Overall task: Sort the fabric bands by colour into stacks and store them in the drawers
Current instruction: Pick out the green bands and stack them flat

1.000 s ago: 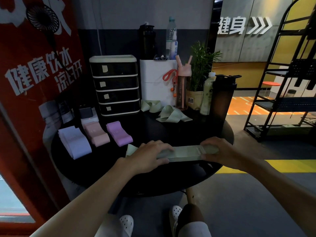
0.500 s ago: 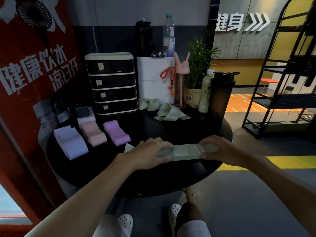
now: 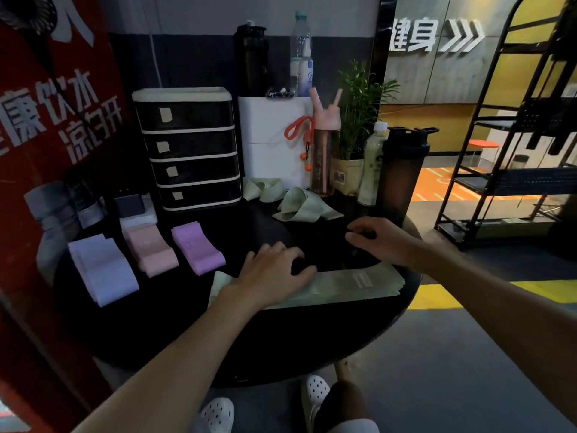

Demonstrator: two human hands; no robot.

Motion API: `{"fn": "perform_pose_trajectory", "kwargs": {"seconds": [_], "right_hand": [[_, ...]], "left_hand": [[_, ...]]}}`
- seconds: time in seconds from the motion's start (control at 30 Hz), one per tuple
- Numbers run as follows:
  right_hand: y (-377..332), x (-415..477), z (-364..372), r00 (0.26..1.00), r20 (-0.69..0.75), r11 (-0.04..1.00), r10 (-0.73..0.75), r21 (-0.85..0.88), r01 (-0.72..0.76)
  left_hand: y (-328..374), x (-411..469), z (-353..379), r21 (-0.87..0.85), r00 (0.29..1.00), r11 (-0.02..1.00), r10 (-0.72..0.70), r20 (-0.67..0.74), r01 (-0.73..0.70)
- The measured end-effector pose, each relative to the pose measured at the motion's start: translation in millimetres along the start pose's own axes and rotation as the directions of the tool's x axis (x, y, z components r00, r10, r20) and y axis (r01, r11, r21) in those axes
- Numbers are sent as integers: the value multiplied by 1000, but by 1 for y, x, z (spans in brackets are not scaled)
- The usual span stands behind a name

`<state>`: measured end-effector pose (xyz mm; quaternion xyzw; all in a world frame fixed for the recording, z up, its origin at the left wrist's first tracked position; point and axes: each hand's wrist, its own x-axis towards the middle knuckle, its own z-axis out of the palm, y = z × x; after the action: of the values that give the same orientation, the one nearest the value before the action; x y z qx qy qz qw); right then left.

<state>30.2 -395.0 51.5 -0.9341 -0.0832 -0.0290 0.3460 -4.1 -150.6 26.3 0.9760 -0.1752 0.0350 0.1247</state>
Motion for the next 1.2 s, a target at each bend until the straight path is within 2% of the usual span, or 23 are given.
{"fn": "perform_pose_trajectory", "kwargs": {"seconds": [0.23,0.37,0.6,0.8,0.97,1.2], "right_hand": [[10,76,19,978,-126,982,166,109,-152],[28,110,28,961,-140,971,240,38,-238],[49,150,34,945,-163,949,284,-92,-301],[50,161,39,913,-157,925,378,25,-379],[24,141,32,928,-212,952,307,71,-299],[-18,111,8,948,-313,997,59,67,-40]], "left_hand": [[-6,6,11,36,999,999,-28,18,27],[-7,5,13,34,1000,999,-13,22,13],[-7,3,9,35,999,999,1,48,-3],[-6,3,7,41,998,999,5,59,-7],[-6,1,8,42,998,999,-2,60,0],[-6,3,8,37,997,999,2,77,-4]]}}
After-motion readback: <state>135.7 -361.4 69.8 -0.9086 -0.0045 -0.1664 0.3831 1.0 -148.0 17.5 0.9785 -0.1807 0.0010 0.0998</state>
